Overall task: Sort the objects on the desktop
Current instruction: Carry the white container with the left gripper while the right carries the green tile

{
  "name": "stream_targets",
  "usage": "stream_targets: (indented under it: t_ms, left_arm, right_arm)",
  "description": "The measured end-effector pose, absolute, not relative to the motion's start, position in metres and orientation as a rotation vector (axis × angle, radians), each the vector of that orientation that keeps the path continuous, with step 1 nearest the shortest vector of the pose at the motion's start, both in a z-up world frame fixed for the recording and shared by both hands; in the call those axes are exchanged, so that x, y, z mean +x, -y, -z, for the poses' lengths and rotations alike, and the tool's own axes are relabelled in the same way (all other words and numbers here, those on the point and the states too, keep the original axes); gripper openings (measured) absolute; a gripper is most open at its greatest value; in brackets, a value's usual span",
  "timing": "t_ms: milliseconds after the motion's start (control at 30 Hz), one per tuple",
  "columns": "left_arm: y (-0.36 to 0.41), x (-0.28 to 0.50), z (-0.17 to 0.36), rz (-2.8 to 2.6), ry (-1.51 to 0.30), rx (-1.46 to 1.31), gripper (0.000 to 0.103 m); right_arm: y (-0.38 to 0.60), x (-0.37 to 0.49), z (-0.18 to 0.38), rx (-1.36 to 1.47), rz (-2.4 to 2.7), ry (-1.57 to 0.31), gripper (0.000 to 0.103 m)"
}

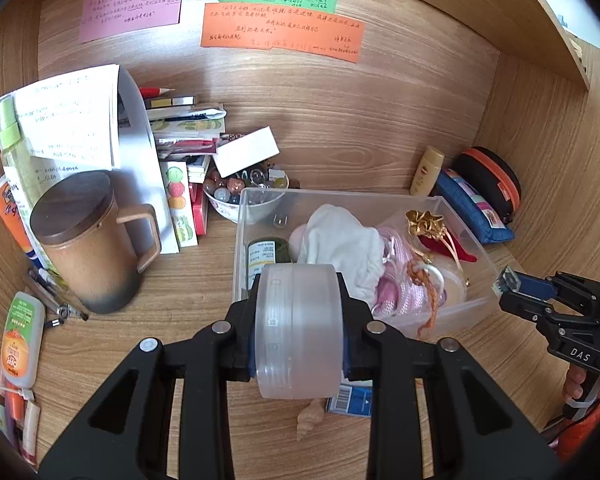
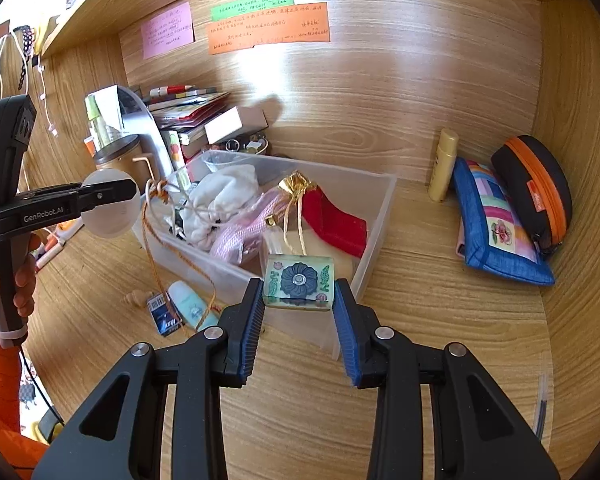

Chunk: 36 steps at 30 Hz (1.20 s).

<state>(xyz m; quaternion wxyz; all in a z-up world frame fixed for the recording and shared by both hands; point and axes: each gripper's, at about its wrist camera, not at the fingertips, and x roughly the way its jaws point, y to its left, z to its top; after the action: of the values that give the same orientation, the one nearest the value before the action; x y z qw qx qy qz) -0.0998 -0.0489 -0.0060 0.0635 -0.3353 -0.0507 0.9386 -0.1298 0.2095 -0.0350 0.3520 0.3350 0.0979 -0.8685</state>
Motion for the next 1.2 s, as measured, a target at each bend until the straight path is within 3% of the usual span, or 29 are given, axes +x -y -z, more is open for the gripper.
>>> stream_targets:
  t_ms: [1200]
  left_arm:
    - [0.042, -0.154, 0.046, -2.747, 0.093, -1.144, 0.029]
  right_arm:
    - [-0.190, -0.153, 0.043, 0.899, 2.244, -0.307, 0.032]
